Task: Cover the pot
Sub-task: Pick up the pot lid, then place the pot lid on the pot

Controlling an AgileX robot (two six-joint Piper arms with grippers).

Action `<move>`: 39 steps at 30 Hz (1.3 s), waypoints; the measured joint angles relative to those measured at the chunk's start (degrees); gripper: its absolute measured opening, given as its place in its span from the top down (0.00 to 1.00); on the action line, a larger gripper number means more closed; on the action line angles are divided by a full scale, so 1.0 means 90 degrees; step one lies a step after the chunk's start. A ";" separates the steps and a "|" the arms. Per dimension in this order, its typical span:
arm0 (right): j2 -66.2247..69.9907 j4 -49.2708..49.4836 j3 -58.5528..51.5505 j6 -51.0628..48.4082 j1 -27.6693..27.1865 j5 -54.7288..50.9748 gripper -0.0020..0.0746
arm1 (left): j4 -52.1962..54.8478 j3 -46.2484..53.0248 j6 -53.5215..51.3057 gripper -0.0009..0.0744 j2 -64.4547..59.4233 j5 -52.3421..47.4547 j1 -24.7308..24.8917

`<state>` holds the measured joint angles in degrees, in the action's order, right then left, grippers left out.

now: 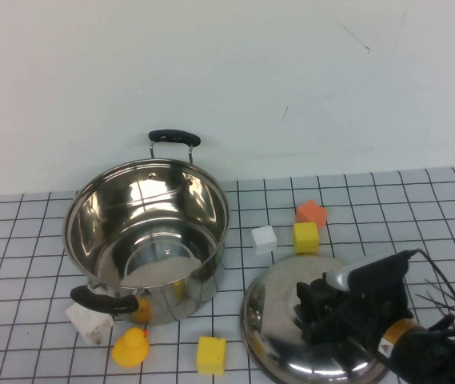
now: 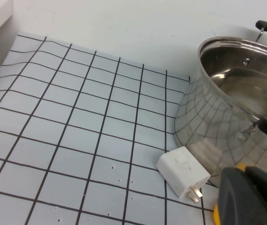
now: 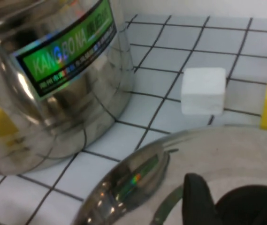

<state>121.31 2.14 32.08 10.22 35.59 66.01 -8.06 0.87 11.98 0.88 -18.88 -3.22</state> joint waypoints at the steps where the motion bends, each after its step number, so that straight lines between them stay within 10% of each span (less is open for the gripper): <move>1: -0.0121 0.0000 -0.0111 -0.0021 0.0000 -0.0053 0.53 | 0.0000 0.0000 0.0000 0.99 0.0000 0.0000 0.0000; 8: -0.2482 0.0458 -0.0942 -0.0651 0.0000 -0.0527 0.53 | 0.0000 0.0000 0.0000 0.99 0.0000 0.0000 0.0000; 17: -0.5156 -0.0515 0.0771 -0.0840 0.0000 -0.5758 0.53 | 0.0000 0.0000 0.0000 0.99 0.0000 0.0000 0.0000; 39: 0.0221 -0.1043 0.7359 -0.0595 0.1119 -0.7629 0.53 | 0.0000 0.0000 -0.0027 0.99 0.0000 0.0000 0.0000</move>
<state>123.29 -7.24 98.31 4.86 45.66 -2.65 -8.06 0.87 11.73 0.88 -18.88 -3.22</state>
